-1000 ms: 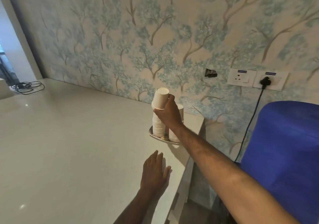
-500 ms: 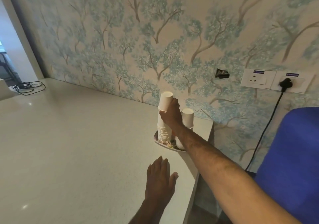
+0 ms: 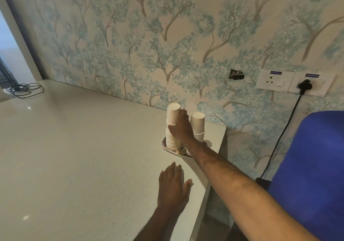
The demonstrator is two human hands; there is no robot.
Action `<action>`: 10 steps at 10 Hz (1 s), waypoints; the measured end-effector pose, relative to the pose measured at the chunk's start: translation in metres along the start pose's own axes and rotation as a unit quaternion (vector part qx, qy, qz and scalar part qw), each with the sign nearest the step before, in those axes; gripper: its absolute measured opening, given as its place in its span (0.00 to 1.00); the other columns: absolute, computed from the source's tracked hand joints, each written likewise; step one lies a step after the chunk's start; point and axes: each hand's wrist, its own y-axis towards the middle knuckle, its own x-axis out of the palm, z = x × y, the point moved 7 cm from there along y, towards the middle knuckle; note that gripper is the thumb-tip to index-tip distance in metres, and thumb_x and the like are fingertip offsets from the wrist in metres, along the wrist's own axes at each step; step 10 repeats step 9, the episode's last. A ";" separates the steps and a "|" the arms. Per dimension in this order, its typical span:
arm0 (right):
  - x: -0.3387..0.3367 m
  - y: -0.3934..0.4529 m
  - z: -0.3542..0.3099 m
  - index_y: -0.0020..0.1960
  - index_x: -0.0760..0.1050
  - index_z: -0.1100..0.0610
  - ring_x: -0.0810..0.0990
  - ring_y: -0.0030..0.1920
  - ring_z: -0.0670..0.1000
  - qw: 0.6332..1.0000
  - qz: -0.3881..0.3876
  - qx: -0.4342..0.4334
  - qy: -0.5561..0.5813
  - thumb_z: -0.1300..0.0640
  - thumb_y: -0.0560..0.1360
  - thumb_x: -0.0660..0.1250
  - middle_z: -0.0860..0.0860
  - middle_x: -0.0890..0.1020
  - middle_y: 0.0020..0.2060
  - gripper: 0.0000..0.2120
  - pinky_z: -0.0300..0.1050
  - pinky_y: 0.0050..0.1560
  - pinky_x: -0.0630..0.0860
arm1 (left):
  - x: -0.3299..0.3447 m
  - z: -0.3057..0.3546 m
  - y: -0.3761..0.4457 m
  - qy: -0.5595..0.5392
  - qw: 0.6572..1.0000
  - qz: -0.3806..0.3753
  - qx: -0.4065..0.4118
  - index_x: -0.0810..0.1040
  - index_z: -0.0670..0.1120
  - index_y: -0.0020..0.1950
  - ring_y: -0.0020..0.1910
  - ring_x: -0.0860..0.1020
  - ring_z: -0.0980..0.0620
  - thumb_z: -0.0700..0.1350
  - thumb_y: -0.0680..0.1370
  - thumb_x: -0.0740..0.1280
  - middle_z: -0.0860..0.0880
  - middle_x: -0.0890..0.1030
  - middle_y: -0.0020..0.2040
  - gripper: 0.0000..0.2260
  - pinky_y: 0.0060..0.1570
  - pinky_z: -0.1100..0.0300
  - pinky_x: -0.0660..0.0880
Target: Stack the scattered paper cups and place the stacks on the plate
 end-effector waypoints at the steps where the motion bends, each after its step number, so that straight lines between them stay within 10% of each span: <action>1: 0.006 -0.005 0.003 0.66 0.62 0.62 0.79 0.59 0.63 1.000 -0.007 -0.001 -0.011 0.59 0.73 0.72 0.60 0.75 0.60 0.27 0.52 0.53 0.78 | 0.001 -0.001 -0.001 0.003 1.000 -0.003 0.000 0.60 0.53 0.81 0.81 0.57 0.49 0.68 0.81 0.48 0.51 0.58 0.83 0.32 0.81 0.46 0.52; 7: 0.018 -0.051 0.021 0.78 0.53 0.65 0.77 0.65 0.61 0.999 -0.032 0.021 -0.018 0.59 0.76 0.71 0.61 0.75 0.66 0.39 0.56 0.63 0.74 | 0.007 -0.008 -0.008 0.033 0.999 -0.025 0.010 0.63 0.49 0.79 0.80 0.61 0.44 0.67 0.82 0.49 0.46 0.63 0.81 0.32 0.79 0.45 0.54; 10: -0.017 -0.122 0.018 0.74 0.63 0.55 0.77 0.65 0.56 0.995 -0.019 -0.099 -0.024 0.50 0.80 0.65 0.53 0.77 0.66 0.25 0.55 0.59 0.78 | -0.002 0.001 -0.017 0.047 0.998 -0.044 0.022 0.61 0.46 0.81 0.80 0.60 0.44 0.64 0.84 0.49 0.44 0.62 0.81 0.31 0.79 0.44 0.56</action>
